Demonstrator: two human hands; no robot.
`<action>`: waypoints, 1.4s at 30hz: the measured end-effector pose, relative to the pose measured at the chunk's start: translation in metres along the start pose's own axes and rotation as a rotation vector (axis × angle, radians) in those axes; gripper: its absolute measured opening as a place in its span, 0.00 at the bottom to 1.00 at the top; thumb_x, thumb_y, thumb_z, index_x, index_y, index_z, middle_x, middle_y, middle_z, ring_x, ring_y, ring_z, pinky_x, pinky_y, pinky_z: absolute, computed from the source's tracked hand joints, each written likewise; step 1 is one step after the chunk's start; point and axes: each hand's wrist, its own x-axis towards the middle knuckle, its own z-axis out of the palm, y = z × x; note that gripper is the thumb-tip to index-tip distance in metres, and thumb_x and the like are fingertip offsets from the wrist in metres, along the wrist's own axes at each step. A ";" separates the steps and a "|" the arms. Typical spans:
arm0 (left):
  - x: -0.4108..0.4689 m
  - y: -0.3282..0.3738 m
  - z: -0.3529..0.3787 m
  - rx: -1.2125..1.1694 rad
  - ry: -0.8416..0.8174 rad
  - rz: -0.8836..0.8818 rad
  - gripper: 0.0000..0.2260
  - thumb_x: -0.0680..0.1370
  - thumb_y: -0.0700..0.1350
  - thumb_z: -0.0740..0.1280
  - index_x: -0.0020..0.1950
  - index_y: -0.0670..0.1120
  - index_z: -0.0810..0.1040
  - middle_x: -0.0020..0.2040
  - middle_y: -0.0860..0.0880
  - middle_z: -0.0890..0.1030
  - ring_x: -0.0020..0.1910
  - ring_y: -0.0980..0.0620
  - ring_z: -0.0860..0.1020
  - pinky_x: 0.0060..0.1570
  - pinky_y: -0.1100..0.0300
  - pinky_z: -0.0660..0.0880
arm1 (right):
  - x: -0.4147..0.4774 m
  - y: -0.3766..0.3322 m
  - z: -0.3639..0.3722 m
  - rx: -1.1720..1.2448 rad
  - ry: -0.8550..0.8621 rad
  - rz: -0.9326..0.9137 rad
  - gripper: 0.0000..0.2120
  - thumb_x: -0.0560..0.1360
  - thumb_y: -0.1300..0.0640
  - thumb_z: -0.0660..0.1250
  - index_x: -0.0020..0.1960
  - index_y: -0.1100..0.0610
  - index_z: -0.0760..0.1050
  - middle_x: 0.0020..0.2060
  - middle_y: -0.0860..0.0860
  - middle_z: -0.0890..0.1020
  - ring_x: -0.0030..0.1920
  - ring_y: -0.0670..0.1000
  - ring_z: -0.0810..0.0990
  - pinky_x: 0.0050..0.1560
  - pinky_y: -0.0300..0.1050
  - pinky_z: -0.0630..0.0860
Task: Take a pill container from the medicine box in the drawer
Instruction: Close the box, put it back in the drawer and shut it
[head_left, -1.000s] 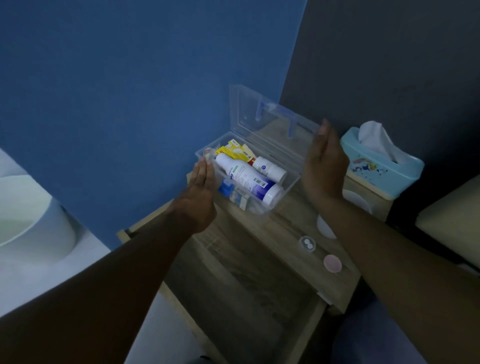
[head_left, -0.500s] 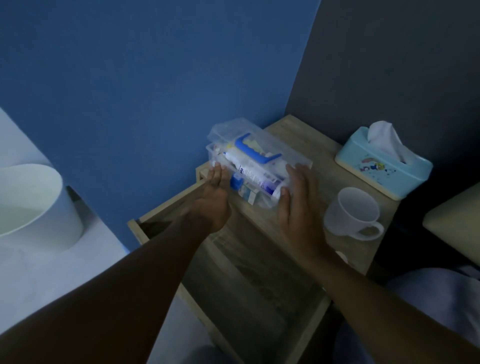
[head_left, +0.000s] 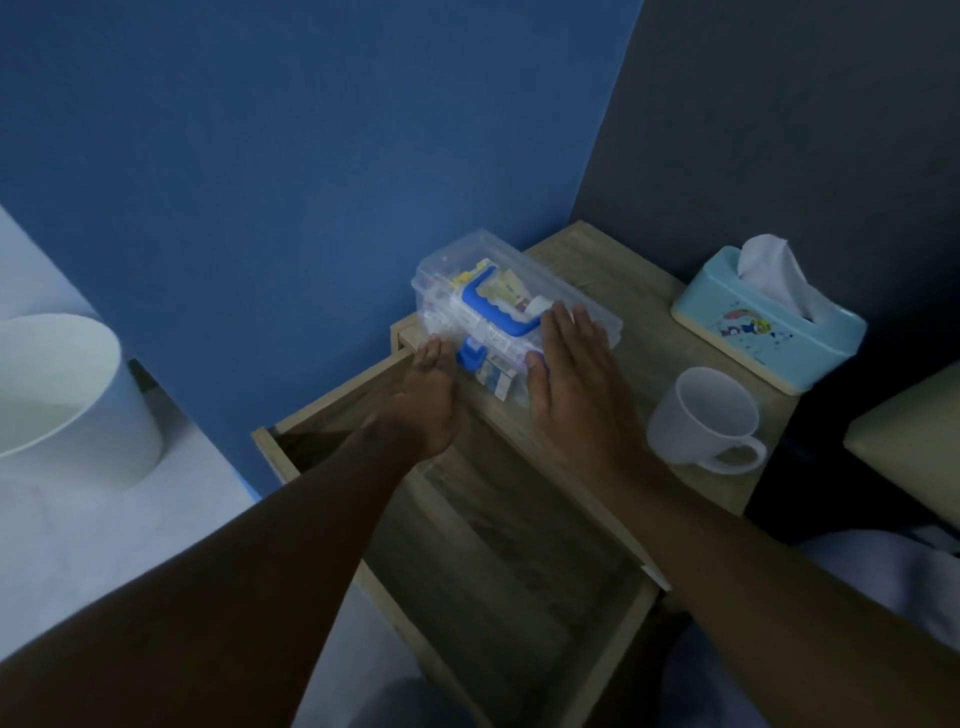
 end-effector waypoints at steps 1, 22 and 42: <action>0.002 -0.003 0.002 -0.046 0.026 0.002 0.25 0.81 0.43 0.58 0.77 0.40 0.58 0.77 0.40 0.60 0.77 0.43 0.58 0.74 0.51 0.58 | -0.002 0.001 0.002 -0.026 0.015 -0.025 0.24 0.83 0.53 0.55 0.74 0.67 0.65 0.73 0.63 0.69 0.76 0.60 0.65 0.75 0.59 0.64; 0.009 0.000 0.015 -0.685 0.510 -0.215 0.07 0.76 0.55 0.67 0.40 0.57 0.74 0.37 0.57 0.79 0.36 0.62 0.77 0.34 0.68 0.70 | -0.016 0.035 0.000 0.106 0.157 -0.225 0.17 0.82 0.55 0.63 0.64 0.66 0.78 0.65 0.60 0.79 0.70 0.55 0.74 0.68 0.53 0.73; 0.026 0.031 0.018 -0.958 0.761 -0.310 0.07 0.71 0.50 0.75 0.44 0.48 0.83 0.38 0.51 0.84 0.39 0.56 0.83 0.41 0.62 0.79 | -0.016 0.032 0.005 0.247 0.241 -0.153 0.17 0.79 0.55 0.67 0.64 0.63 0.78 0.63 0.58 0.81 0.68 0.53 0.77 0.69 0.51 0.73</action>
